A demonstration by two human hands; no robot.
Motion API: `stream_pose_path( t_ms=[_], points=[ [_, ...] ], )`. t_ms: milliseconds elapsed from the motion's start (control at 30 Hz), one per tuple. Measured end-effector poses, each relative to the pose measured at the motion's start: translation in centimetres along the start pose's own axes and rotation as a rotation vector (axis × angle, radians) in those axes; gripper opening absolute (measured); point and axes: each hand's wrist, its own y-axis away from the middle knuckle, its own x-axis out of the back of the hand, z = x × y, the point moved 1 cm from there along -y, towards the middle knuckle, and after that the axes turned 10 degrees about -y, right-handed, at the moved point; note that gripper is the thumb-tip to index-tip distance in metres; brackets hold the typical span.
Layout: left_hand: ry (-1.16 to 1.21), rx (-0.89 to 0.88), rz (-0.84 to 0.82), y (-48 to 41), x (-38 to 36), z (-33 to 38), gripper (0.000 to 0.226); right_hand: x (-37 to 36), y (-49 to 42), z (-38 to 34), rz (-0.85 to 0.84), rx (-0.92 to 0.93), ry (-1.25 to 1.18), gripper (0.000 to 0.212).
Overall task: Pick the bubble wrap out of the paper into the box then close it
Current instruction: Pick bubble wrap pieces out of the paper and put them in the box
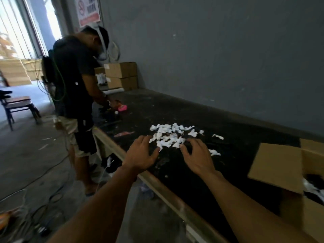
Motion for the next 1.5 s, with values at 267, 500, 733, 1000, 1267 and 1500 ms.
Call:
stream_pose_path(
  t_ms=[267, 500, 733, 1000, 1267, 1500],
  points=[
    [0.032, 0.01, -0.009, -2.8, -2.5, -9.7, 0.058, -9.7, -3.2, -2.4, -0.097, -0.06, 0.029, 0.051],
    [0.061, -0.043, -0.038, -9.7, -7.1, -13.1, 0.057, -14.6, -10.8, -0.2, -0.067, -0.069, 0.045, 0.048],
    [-0.005, -0.023, -0.169, -20.3, -10.8, -16.3, 0.059, -19.1, -21.8, 3.3, -0.068, -0.119, 0.011, 0.043],
    [-0.034, -0.074, -0.194, -31.6, -15.2, -18.8, 0.049, -23.1, -31.6, 6.4, -0.041, -0.179, 0.023, 0.043],
    [0.033, -0.316, -0.283, -41.0, -22.2, -23.0, 0.041, -28.4, -36.0, 9.8, 0.1, -0.325, 0.085, 0.041],
    [0.133, -0.568, -0.311, -44.6, -27.0, -26.5, 0.04, -33.2, -33.7, 10.3, 0.292, -0.505, 0.196, 0.028]
  ],
)
